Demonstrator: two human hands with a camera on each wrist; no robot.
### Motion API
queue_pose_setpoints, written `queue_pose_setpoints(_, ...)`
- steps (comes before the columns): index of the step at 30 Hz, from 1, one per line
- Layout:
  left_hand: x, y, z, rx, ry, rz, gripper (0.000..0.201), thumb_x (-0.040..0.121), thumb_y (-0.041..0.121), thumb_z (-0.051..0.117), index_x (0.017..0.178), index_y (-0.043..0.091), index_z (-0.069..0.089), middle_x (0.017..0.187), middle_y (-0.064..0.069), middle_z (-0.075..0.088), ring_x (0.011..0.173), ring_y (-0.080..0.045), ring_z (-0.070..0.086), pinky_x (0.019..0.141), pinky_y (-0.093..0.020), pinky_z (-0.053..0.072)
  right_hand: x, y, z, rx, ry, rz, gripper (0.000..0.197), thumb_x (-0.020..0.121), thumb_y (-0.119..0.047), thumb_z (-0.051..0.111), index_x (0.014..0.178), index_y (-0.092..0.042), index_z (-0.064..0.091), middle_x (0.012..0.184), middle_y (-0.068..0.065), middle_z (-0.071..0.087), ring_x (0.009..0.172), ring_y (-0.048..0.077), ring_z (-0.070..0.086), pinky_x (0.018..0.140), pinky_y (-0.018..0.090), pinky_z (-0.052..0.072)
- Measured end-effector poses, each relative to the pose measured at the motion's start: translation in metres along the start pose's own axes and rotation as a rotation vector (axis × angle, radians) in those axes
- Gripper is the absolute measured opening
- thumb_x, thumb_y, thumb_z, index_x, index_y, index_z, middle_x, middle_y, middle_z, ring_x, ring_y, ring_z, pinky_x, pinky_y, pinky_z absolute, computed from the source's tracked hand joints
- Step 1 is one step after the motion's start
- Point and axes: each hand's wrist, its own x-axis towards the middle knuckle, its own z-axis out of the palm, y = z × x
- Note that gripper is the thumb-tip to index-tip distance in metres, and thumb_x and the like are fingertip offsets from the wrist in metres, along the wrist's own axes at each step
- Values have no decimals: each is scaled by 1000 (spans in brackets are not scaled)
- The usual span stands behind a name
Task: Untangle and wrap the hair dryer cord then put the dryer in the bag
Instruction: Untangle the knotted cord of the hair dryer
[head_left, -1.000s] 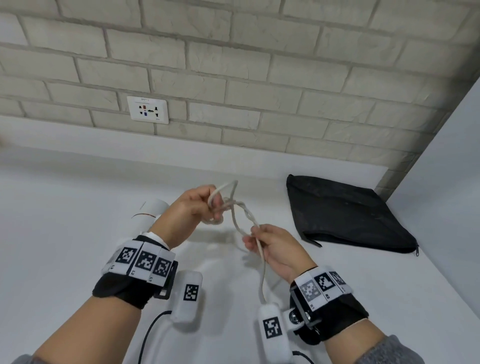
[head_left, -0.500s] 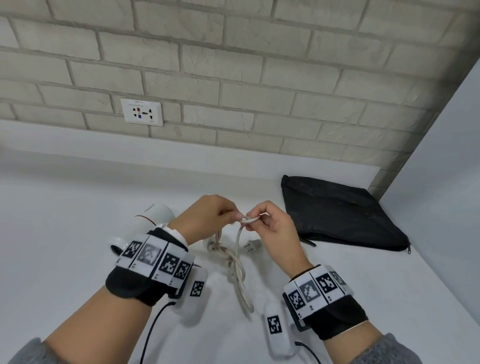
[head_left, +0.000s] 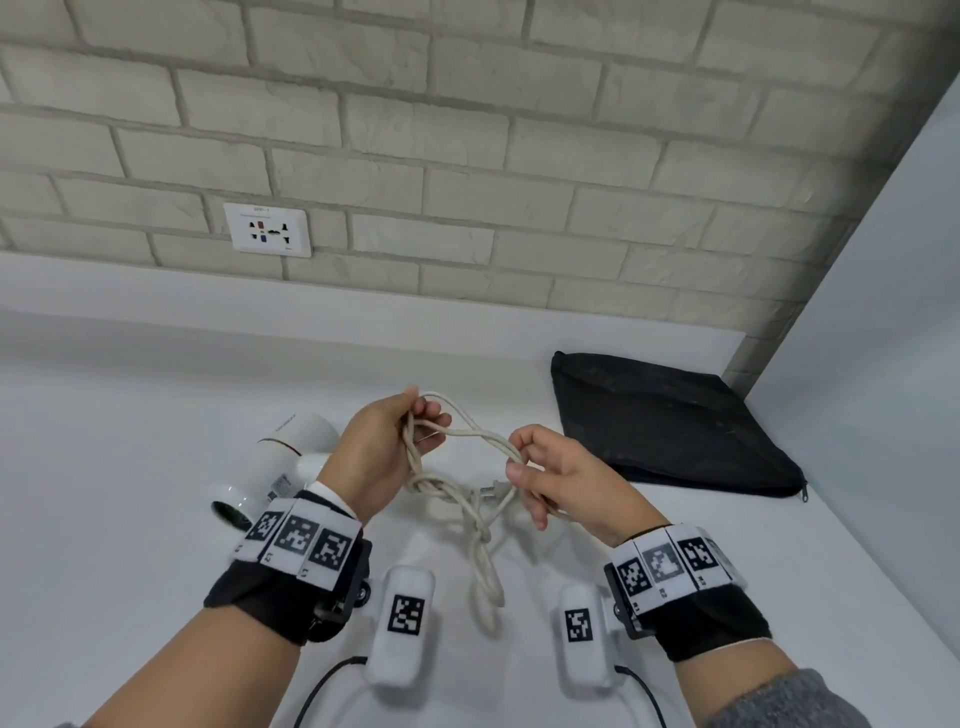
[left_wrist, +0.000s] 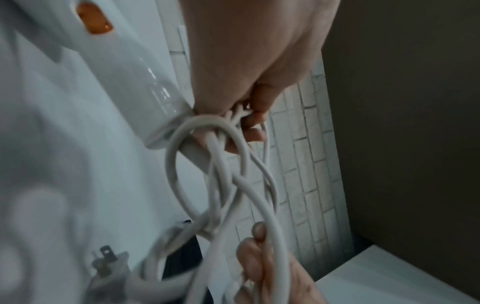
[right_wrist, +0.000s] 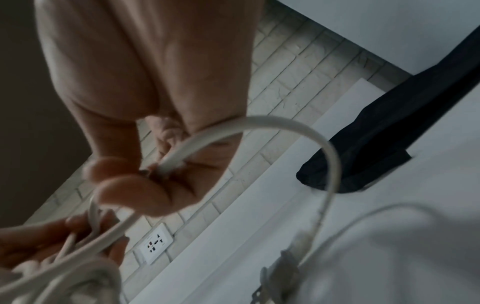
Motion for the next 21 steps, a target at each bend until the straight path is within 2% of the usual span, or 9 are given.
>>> queue_pose_setpoints(2, 0, 3, -2, 166, -73, -32, 46, 95, 33, 41, 52, 17, 38, 42, 5, 42, 54, -10, 61, 73, -29, 42, 2, 1, 0, 0, 40, -18, 11, 88, -1, 54, 84, -10, 49, 78, 2, 49, 38, 6, 45, 42, 16, 38)
queue_pose_setpoints(4, -3, 7, -3, 482, -160, -17, 47, 90, 40, 48, 50, 17, 45, 43, 5, 41, 56, -11, 59, 73, -26, 44, 3, 2, 2, 48, 51, -31, 13, 86, 3, 56, 81, -8, 50, 78, 1, 49, 42, 6, 47, 44, 18, 40)
queue_pose_setpoints(6, -5, 10, -4, 700, -264, -9, 41, 88, 37, 55, 54, 15, 55, 48, 8, 49, 56, -10, 55, 69, -19, 46, 4, 1, 4, 78, 22, -44, 13, 85, 4, 56, 81, -7, 51, 78, 3, 50, 46, 8, 51, 47, 19, 44)
queue_pose_setpoints(8, -5, 9, -3, 780, -318, -4, 38, 90, 30, 53, 57, 13, 54, 43, 8, 46, 48, -5, 50, 62, -14, 44, 5, -2, 7, 106, -2, -52, 12, 85, 4, 56, 81, -7, 52, 74, 4, 52, 50, 11, 55, 50, 20, 48)
queue_pose_setpoints(12, 5, 6, -5, 417, -109, -25, 35, 96, 23, 41, 63, 14, 46, 36, 7, 42, 47, -8, 53, 57, -22, 37, 4, -3, 0, 61, -16, -8, 13, 88, -6, 56, 80, -10, 48, 59, -6, 55, 44, 12, 53, 46, 15, 42)
queue_pose_setpoints(14, 10, 7, -12, 99, -13, -68, 36, 99, 23, 33, 64, 16, 42, 41, 5, 55, 49, -7, 62, 57, -22, 37, 1, 3, -4, 56, -60, 25, 15, 88, -9, 56, 80, -13, 45, 56, -10, 55, 44, 12, 51, 53, 21, 43)
queue_pose_setpoints(17, 12, 8, -22, -259, 7, -17, 42, 100, 30, 23, 63, 16, 37, 70, 1, 75, 69, -8, 72, 61, -22, 52, -1, 14, -8, 96, -58, 38, 10, 89, -6, 54, 87, -13, 47, 58, -10, 56, 44, 11, 49, 67, 40, 40)
queue_pose_setpoints(19, 11, 6, -24, -393, 8, 62, 43, 100, 30, 22, 64, 15, 38, 82, -1, 76, 85, -13, 71, 74, -25, 55, 0, 17, -10, 101, -29, 35, 10, 89, -4, 53, 94, -13, 52, 61, -9, 56, 44, 10, 48, 71, 41, 38)
queue_pose_setpoints(21, 11, 5, -25, -406, 47, 147, 38, 100, 26, 25, 70, 15, 45, 94, 1, 73, 99, -12, 63, 87, -29, 49, 0, 17, -11, 79, 20, 40, 10, 90, -4, 52, 96, -11, 55, 66, -4, 55, 46, 9, 49, 65, 31, 43)
